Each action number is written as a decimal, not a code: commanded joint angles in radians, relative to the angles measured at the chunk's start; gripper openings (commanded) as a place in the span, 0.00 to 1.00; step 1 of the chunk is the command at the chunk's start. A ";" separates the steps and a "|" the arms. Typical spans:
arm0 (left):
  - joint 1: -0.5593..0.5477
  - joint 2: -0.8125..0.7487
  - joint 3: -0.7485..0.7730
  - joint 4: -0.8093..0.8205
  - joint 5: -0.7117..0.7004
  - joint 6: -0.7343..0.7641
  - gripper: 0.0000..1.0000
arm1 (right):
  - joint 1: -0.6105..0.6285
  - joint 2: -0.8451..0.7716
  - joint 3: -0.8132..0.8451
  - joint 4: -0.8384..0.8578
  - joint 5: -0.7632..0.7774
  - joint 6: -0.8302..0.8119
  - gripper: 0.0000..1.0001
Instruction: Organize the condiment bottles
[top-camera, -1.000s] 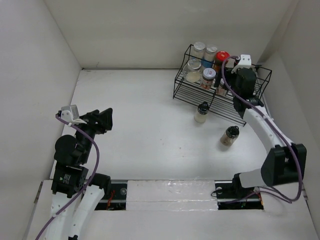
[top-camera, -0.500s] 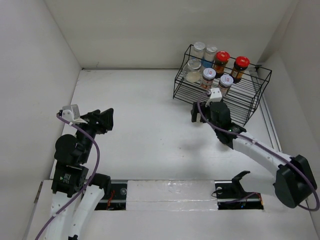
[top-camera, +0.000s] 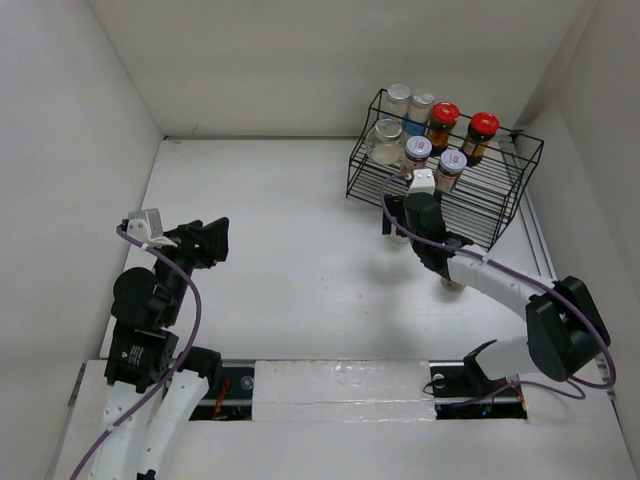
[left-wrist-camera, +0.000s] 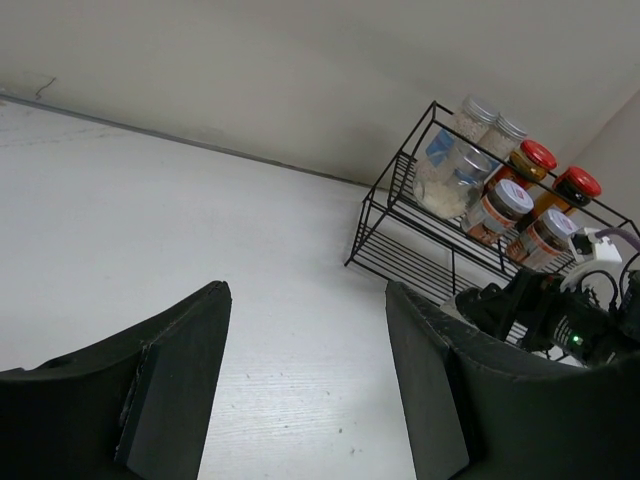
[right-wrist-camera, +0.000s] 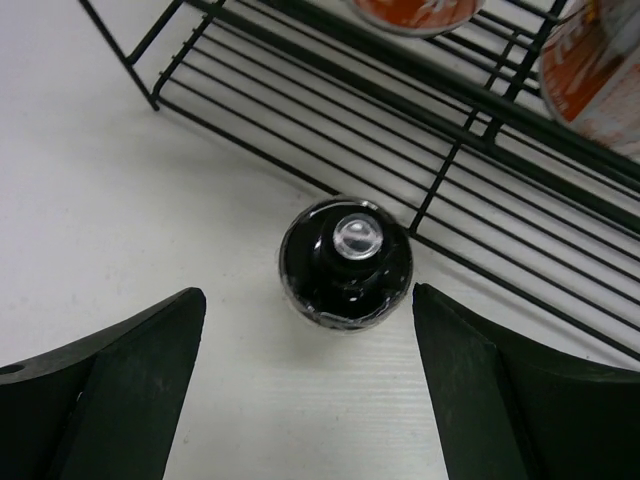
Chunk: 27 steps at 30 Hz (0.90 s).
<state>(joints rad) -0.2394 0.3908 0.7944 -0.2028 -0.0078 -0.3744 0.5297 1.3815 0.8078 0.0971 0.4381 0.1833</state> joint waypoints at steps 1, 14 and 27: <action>0.005 0.017 -0.001 0.057 0.014 0.012 0.59 | -0.036 0.002 0.062 0.041 0.053 -0.001 0.89; 0.005 0.017 -0.001 0.048 0.014 0.012 0.59 | -0.079 0.123 0.125 0.098 0.034 -0.021 0.27; 0.005 0.026 -0.001 0.057 0.023 0.012 0.59 | -0.230 -0.355 0.183 -0.098 0.015 -0.062 0.17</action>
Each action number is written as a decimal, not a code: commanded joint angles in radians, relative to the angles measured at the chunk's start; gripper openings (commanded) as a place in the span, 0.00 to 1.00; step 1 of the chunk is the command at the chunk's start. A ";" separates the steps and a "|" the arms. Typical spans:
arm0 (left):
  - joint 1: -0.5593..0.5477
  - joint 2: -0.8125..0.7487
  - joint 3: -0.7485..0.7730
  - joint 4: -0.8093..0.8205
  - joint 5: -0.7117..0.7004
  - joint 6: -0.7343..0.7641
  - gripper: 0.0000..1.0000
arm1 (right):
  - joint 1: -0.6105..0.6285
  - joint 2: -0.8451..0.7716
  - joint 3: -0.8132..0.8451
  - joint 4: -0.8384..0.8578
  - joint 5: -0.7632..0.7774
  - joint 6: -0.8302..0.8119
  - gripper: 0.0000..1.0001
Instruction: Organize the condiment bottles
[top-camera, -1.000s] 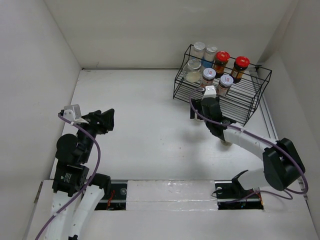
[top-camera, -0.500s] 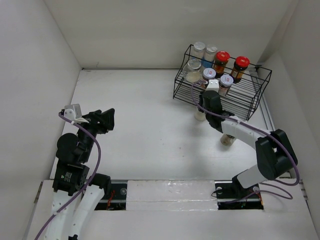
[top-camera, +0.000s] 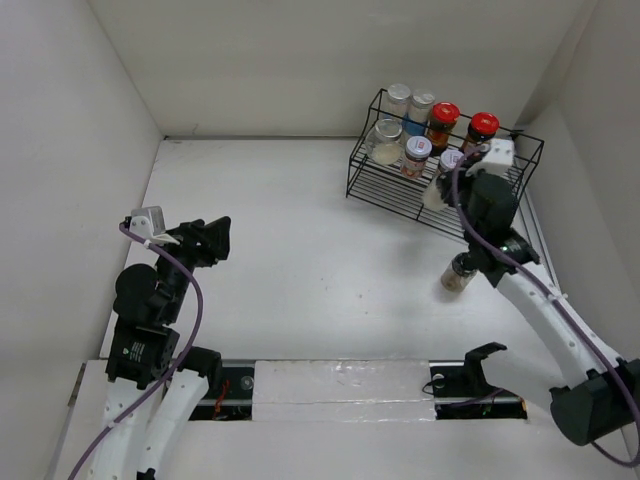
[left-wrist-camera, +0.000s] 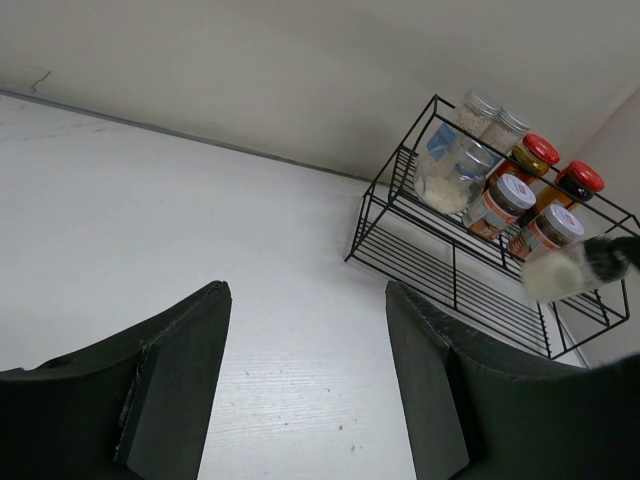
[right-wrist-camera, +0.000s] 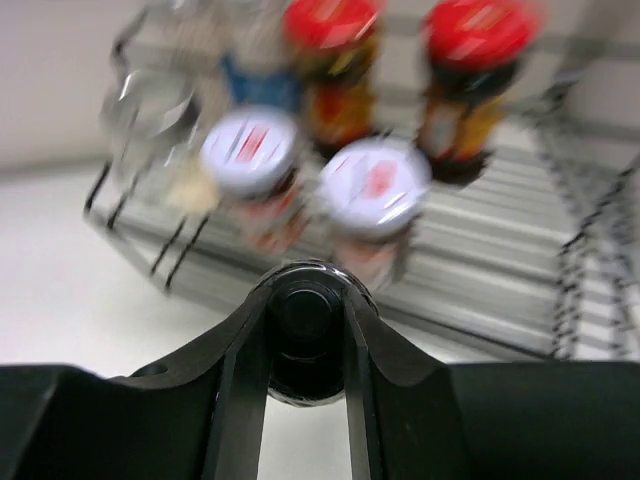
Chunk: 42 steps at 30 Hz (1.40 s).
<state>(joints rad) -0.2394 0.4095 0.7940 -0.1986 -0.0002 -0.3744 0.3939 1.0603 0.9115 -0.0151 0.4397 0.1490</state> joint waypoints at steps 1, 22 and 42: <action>0.005 0.008 -0.001 0.053 0.016 0.012 0.59 | -0.122 -0.046 0.099 0.014 0.002 -0.028 0.17; 0.005 -0.001 -0.001 0.053 0.016 0.012 0.59 | -0.334 0.239 0.265 0.087 -0.236 0.001 0.22; 0.005 -0.015 0.019 0.053 0.129 0.022 0.60 | -0.221 -0.338 -0.217 -0.406 0.057 0.330 0.85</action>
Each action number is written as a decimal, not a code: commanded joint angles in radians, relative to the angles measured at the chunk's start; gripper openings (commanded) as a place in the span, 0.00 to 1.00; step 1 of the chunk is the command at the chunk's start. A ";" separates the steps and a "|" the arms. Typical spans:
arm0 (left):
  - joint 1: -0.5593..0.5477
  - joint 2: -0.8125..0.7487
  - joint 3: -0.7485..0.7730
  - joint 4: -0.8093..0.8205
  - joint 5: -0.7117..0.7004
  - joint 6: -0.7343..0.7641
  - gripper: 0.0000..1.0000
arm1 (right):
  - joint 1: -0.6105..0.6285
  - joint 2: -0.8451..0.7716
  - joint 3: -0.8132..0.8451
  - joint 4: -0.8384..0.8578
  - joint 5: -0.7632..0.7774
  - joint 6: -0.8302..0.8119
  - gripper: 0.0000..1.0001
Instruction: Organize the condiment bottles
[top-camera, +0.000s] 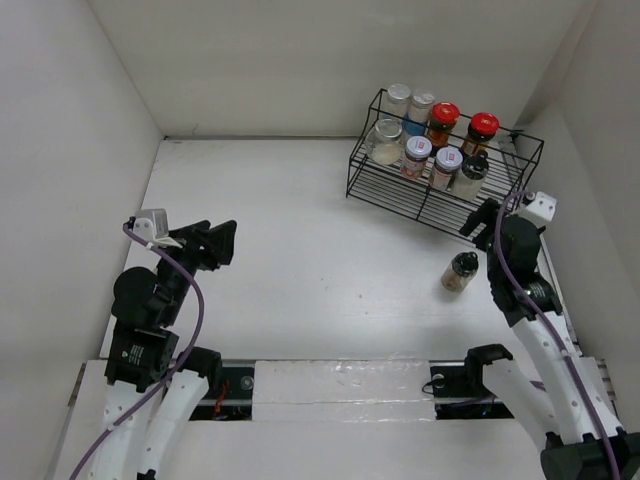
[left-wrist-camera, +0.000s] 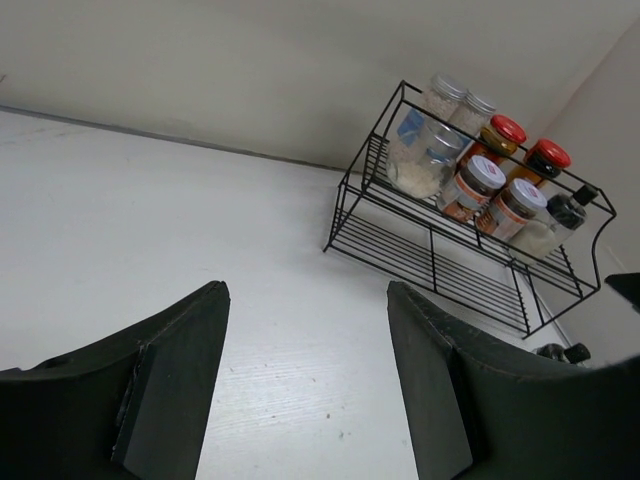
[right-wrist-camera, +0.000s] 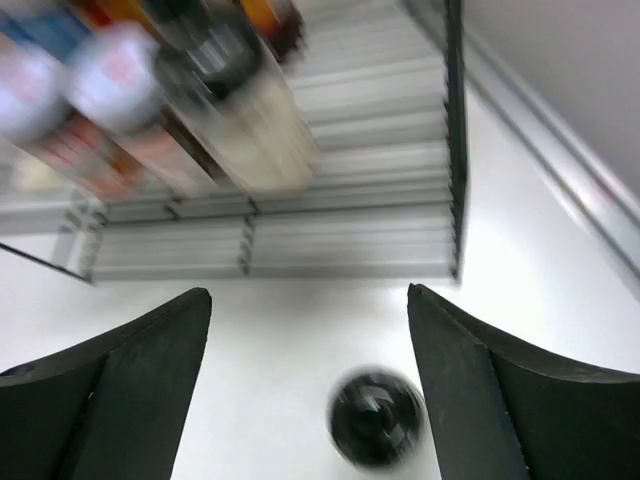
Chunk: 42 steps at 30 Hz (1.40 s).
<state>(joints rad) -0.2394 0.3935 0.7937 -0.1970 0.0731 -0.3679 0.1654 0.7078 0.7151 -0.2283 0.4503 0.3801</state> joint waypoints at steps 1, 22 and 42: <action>0.005 0.010 0.019 0.051 0.065 0.026 0.60 | 0.008 0.015 0.007 -0.231 0.033 0.109 0.83; 0.005 0.001 0.038 0.019 0.094 0.044 0.59 | 0.026 0.096 -0.109 -0.249 -0.002 0.175 0.39; 0.005 0.028 0.038 0.019 0.103 0.044 0.59 | 0.091 0.105 0.447 -0.242 0.259 -0.073 0.20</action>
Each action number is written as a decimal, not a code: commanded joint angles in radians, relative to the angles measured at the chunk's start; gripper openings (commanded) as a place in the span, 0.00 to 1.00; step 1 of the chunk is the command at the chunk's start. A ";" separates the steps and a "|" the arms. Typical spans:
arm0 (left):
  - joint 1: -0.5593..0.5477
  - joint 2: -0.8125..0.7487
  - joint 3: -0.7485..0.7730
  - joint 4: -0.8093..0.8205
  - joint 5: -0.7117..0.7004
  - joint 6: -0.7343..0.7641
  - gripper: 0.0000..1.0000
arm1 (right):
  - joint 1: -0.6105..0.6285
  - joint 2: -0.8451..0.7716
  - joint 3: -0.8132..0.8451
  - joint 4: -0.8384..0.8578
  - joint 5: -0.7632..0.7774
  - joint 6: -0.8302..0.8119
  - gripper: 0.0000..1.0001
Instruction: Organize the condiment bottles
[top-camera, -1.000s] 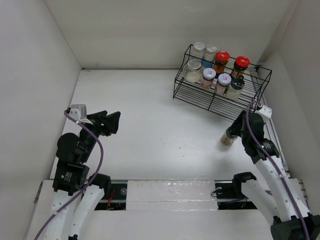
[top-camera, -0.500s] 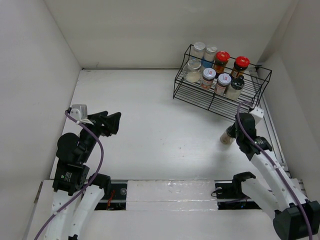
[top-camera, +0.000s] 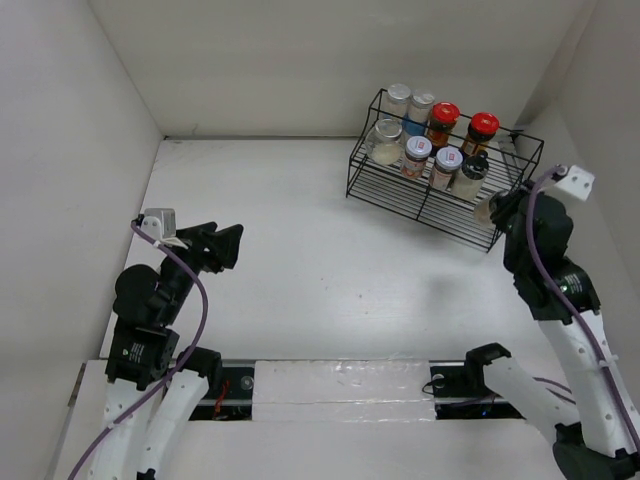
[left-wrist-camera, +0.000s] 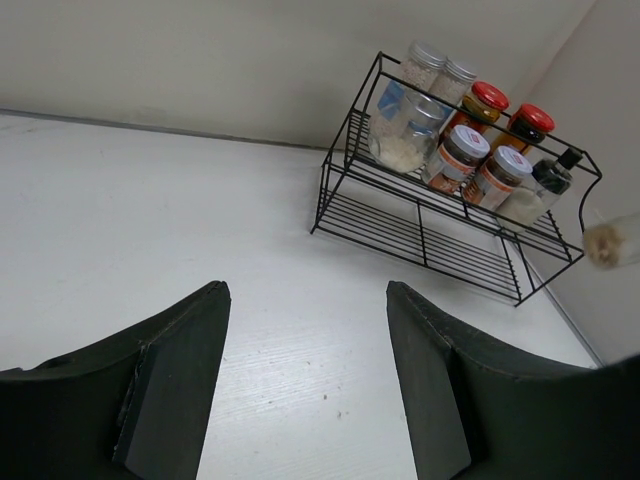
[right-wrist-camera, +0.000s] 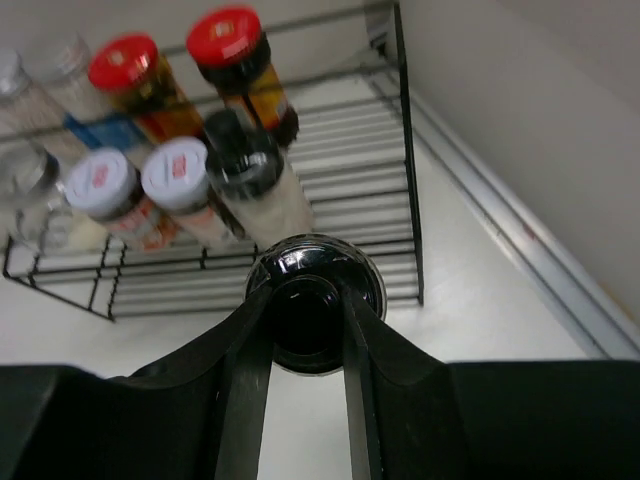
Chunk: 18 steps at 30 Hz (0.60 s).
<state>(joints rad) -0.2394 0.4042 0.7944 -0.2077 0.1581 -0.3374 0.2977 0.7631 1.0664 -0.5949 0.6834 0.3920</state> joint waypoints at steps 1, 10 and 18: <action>0.005 0.018 0.037 0.030 0.018 0.014 0.59 | -0.058 0.109 0.151 0.139 0.010 -0.109 0.20; 0.005 0.036 0.028 0.030 0.018 0.023 0.60 | -0.262 0.318 0.279 0.220 -0.138 -0.140 0.19; 0.005 0.064 0.028 0.030 0.018 0.023 0.63 | -0.353 0.410 0.213 0.326 -0.235 -0.140 0.19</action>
<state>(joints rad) -0.2398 0.4511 0.7944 -0.2092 0.1585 -0.3260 -0.0288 1.1736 1.2961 -0.4137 0.5076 0.2619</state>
